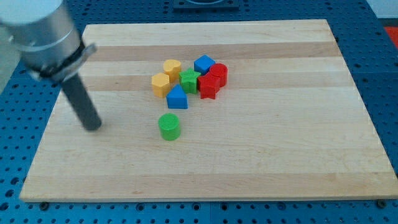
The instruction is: Slide the green circle to the bottom right side of the triangle
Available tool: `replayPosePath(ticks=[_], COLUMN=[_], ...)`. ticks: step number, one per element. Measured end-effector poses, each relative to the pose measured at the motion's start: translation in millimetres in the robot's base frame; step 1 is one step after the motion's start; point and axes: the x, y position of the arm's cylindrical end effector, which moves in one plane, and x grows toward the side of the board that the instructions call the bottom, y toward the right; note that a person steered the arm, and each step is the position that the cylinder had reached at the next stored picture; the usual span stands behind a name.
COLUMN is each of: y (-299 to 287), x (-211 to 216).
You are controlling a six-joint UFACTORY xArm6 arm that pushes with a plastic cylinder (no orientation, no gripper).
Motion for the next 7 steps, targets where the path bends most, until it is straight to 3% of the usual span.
replayPosePath(ticks=[1,3,4,5,6,7], y=[85.8,199.7,131.0,71.8,147.4,173.2], x=[21.2,-9.2,26.5,1.3,-9.5,-4.0])
